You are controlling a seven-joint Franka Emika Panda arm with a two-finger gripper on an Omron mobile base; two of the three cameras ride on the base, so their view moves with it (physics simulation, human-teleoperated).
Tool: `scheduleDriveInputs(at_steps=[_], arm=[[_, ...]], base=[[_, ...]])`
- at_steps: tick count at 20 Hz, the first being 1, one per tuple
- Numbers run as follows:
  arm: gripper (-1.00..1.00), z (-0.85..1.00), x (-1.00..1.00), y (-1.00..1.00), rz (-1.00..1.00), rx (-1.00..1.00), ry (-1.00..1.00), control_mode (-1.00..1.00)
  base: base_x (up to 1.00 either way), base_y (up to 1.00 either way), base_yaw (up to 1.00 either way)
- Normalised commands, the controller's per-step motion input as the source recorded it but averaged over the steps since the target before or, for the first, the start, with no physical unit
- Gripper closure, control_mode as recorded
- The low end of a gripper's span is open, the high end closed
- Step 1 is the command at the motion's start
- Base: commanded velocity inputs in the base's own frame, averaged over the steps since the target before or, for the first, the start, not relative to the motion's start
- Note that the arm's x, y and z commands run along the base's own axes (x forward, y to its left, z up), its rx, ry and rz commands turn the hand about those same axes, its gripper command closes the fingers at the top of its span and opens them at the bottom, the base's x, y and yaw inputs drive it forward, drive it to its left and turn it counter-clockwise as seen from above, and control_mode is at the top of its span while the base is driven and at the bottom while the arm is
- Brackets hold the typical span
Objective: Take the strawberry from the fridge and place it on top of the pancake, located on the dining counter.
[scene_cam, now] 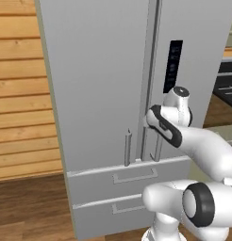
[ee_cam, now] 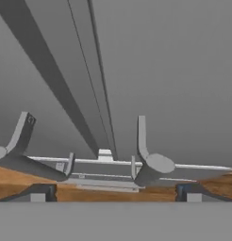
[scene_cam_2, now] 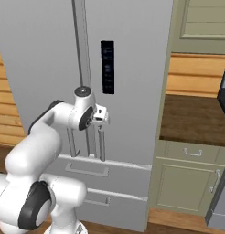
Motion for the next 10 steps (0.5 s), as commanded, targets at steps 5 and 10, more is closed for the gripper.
scheduleDriveInputs(at_steps=[5, 10], arm=[[-1.0, -0.07, 0.22, -0.02, 0.0, -0.03, -0.09, -1.0], [-1.0, -0.19, 0.26, -0.33, 0.05, -0.01, -0.08, -1.0]], base=[[0.0, 0.0, 0.0], [0.0, 0.0, 0.0]])
